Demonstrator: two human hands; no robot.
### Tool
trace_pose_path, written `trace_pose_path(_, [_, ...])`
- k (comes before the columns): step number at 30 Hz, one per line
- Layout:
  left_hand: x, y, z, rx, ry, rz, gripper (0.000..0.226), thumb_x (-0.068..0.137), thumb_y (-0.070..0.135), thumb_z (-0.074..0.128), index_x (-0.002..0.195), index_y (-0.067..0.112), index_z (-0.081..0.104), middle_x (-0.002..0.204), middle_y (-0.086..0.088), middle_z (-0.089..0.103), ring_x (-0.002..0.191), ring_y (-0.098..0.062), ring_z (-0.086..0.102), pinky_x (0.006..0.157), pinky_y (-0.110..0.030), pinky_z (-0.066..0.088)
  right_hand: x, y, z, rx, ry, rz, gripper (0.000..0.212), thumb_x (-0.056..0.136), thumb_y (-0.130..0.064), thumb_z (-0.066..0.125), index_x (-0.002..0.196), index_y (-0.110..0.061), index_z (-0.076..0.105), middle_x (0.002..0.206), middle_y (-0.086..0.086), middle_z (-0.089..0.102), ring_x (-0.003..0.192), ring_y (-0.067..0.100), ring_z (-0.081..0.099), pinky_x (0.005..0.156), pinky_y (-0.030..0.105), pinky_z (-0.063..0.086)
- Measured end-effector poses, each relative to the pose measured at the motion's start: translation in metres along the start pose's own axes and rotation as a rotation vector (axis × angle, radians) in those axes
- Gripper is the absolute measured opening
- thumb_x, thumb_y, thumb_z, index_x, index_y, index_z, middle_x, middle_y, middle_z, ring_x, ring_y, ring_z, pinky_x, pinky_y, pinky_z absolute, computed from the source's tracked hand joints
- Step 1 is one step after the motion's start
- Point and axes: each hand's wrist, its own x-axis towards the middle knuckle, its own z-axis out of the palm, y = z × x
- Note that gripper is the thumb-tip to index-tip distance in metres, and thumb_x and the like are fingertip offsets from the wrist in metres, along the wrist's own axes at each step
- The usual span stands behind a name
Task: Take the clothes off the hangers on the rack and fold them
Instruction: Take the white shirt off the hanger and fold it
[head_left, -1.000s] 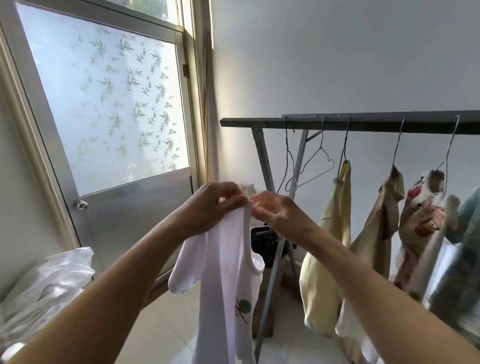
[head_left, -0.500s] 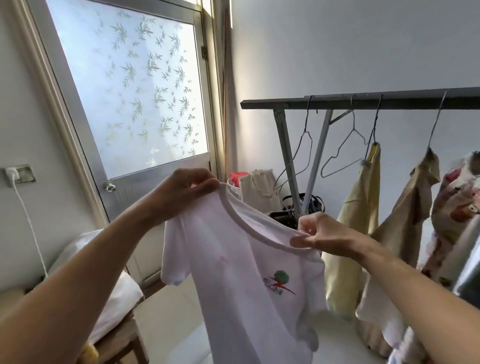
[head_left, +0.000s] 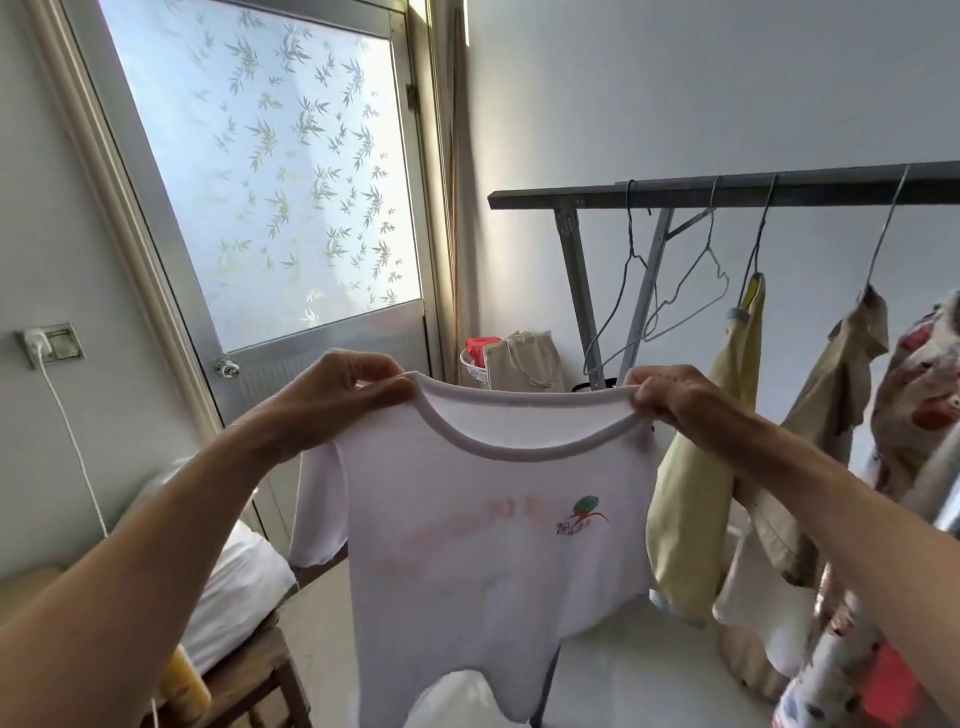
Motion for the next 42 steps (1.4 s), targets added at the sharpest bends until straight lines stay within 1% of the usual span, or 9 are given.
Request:
trace_pose_path(3, [-0.002,-0.001,0.002,-0.072,0.039,0.027,0.024,0.090,0.032,0.061,0.081,0.012,0.072,0.069,0.002,0.066,0.063,-0.007,0.060,0.057,-0.018,0.049,-0.004,-0.007,0.002,0.164,-0.038,0.017,0.032,0.087,-0.043,0.059,0.071,-0.015,0.062,0.064,0.003,0.058,0.061,0.017,0.054,0.056,0.025,0.043])
trace_pose_path(5, [-0.003,-0.003,0.002,-0.107,0.078,0.035,0.022,0.091,0.028,0.060,0.079,0.013,0.070,0.065,0.005,0.063,0.059,-0.004,0.057,0.053,-0.014,0.045,-0.009,-0.013,-0.005,0.086,-0.135,0.018,0.047,0.073,-0.064,0.067,0.078,-0.018,0.066,0.071,0.005,0.064,0.063,0.016,0.060,0.055,0.022,0.048])
trace_pose_path(10, [-0.004,-0.009,0.005,-0.209,0.090,0.018,0.022,0.089,0.031,0.060,0.075,0.017,0.070,0.066,0.002,0.062,0.059,-0.006,0.055,0.052,-0.015,0.045,-0.016,-0.024,-0.023,0.043,-0.193,0.072,0.029,0.083,-0.033,0.070,0.087,-0.005,0.066,0.078,0.011,0.067,0.066,0.018,0.063,0.055,0.022,0.050])
trace_pose_path(16, [0.010,-0.024,0.027,-0.252,0.172,-0.166,0.029,0.092,0.033,0.063,0.080,0.007,0.068,0.070,-0.007,0.065,0.062,-0.017,0.058,0.055,-0.027,0.049,-0.013,-0.014,0.002,0.133,0.126,0.241,0.024,0.089,-0.027,0.067,0.085,-0.004,0.066,0.073,0.012,0.067,0.058,0.017,0.062,0.051,0.026,0.054])
trace_pose_path(22, [0.014,-0.013,0.068,-0.204,0.306,-0.195,0.029,0.095,0.034,0.061,0.078,0.011,0.065,0.068,-0.004,0.065,0.062,-0.018,0.057,0.061,-0.035,0.049,-0.012,-0.011,0.049,0.260,0.325,0.229,0.018,0.090,-0.021,0.067,0.076,-0.009,0.063,0.072,0.011,0.062,0.069,0.024,0.056,0.067,0.036,0.048])
trace_pose_path(30, [0.005,0.014,0.125,-0.431,0.192,-0.165,0.020,0.098,0.030,0.057,0.089,0.012,0.059,0.077,-0.007,0.058,0.070,-0.021,0.053,0.066,-0.040,0.046,-0.014,-0.031,0.097,0.136,0.284,0.027,0.020,0.094,-0.020,0.062,0.082,-0.004,0.063,0.069,0.003,0.059,0.060,0.009,0.051,0.055,0.020,0.045])
trace_pose_path(35, [0.003,0.028,0.133,-0.491,0.191,-0.164,0.019,0.100,0.029,0.053,0.092,0.013,0.058,0.080,-0.005,0.064,0.072,-0.013,0.060,0.062,-0.031,0.050,-0.010,-0.032,0.099,0.114,0.290,-0.023,0.021,0.094,-0.021,0.061,0.086,-0.001,0.063,0.079,0.014,0.065,0.067,0.010,0.058,0.063,0.028,0.051])
trace_pose_path(39, [-0.004,0.037,0.133,-0.549,0.143,-0.180,0.025,0.103,0.030,0.046,0.103,0.006,0.055,0.084,-0.010,0.066,0.065,-0.011,0.066,0.052,-0.028,0.052,-0.011,-0.031,0.098,0.115,0.277,-0.031,0.017,0.095,-0.021,0.059,0.084,-0.009,0.062,0.078,0.006,0.065,0.064,0.003,0.061,0.058,0.017,0.051])
trace_pose_path(42, [-0.009,0.045,0.132,-0.628,0.128,-0.188,0.036,0.106,0.033,0.035,0.107,0.003,0.055,0.081,-0.012,0.064,0.059,-0.014,0.066,0.049,-0.029,0.053,-0.011,-0.029,0.096,0.094,0.257,-0.011,0.019,0.095,-0.028,0.059,0.086,-0.012,0.064,0.080,0.005,0.070,0.071,0.012,0.068,0.064,0.025,0.056])
